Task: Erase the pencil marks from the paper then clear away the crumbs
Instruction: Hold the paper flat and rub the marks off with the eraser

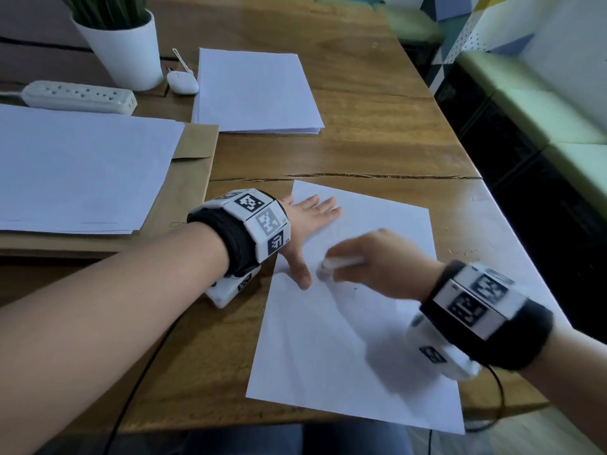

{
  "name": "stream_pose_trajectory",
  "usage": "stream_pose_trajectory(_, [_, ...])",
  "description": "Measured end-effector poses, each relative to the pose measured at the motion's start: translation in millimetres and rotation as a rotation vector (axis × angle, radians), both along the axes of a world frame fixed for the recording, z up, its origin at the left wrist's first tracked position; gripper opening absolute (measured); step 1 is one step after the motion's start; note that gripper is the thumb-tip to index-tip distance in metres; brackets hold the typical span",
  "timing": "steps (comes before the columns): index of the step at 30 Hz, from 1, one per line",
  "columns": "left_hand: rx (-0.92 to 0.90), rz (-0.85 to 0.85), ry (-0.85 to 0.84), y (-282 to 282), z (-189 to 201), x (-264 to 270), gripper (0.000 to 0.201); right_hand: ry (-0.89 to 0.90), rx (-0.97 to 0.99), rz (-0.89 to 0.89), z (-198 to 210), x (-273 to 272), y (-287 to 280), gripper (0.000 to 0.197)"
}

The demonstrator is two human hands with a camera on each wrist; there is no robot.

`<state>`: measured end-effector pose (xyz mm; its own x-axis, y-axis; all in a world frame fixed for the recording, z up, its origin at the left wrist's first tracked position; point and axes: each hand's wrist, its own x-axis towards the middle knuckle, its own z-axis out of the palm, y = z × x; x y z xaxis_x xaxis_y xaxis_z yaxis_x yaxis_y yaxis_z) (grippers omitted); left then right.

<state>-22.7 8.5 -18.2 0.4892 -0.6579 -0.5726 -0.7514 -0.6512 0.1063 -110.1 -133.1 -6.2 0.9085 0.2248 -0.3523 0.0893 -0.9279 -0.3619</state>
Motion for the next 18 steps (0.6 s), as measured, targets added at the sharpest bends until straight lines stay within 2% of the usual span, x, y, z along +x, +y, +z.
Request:
stream_pose_trajectory(4, [0.01,-0.009,0.013,0.5,-1.3,1.3,0.131,0.234,-0.052,0.106,9.7,-10.9,-5.9,0.021])
stream_pose_trajectory(6, [0.006,-0.003,0.003,-0.3,-1.9,1.1,0.131,0.196,-0.031,0.051,11.2,6.1,-2.9,0.024])
stream_pose_trajectory(8, [-0.015,0.014,-0.007,-0.3,-1.9,0.3,0.132,0.068,0.024,-0.05,8.8,22.8,3.3,0.025])
stream_pose_trajectory(11, [-0.015,0.016,-0.006,-0.7,-0.9,-0.6,0.132,-0.008,0.043,-0.095,1.8,19.0,1.5,0.027])
stream_pose_trajectory(16, [0.007,-0.002,0.024,0.7,-1.7,1.8,0.131,0.299,0.033,0.085,10.2,-13.5,-6.9,0.02])
stream_pose_trajectory(18, [0.006,0.003,0.017,-0.1,-1.5,1.0,0.13,0.282,0.013,0.063,12.8,1.6,-5.9,0.022])
